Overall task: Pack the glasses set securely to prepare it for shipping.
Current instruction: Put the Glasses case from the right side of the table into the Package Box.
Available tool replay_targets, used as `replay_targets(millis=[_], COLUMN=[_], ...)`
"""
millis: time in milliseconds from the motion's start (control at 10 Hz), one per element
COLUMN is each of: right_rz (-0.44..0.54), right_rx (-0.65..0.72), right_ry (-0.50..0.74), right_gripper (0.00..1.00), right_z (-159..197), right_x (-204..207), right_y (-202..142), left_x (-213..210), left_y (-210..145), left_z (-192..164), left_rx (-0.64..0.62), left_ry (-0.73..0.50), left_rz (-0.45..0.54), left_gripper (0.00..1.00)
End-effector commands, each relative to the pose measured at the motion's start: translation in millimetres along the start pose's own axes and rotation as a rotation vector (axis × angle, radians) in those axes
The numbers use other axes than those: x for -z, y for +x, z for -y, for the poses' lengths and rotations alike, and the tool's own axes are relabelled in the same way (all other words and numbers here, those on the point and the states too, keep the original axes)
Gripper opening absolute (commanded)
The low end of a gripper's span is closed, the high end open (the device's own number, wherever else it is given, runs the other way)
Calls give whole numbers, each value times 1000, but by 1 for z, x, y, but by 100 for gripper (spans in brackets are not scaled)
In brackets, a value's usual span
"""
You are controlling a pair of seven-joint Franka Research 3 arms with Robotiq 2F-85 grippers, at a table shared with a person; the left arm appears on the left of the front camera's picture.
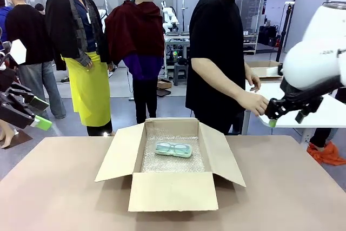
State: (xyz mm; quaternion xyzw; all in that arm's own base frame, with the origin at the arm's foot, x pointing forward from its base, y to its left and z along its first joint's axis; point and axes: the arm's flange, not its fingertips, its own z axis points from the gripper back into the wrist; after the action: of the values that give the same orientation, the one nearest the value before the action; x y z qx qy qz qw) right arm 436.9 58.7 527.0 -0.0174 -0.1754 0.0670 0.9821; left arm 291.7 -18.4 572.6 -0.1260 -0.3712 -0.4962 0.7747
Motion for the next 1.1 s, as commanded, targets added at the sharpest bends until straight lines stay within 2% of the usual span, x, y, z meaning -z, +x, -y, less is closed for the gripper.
replay_targets(millis=[0,100,200,1000], right_rz=[55,70,18,18], right_rx=[47,61,25,25], right_ry=[-32,-5,-5,-5], right_gripper=[90,90,90,90], right_z=[-4,-2,4,4], right_x=[-3,-4,-5,-5], right_y=[-16,-17,-8,-8], left_x=[-2,-2,-2,-2], left_y=[0,0,0,0], left_z=[0,0,0,0], left_rx=[5,5,5,5], left_ry=[-13,-13,-13,-13], left_rz=[14,14,14,14], left_gripper=[100,100,100,100])
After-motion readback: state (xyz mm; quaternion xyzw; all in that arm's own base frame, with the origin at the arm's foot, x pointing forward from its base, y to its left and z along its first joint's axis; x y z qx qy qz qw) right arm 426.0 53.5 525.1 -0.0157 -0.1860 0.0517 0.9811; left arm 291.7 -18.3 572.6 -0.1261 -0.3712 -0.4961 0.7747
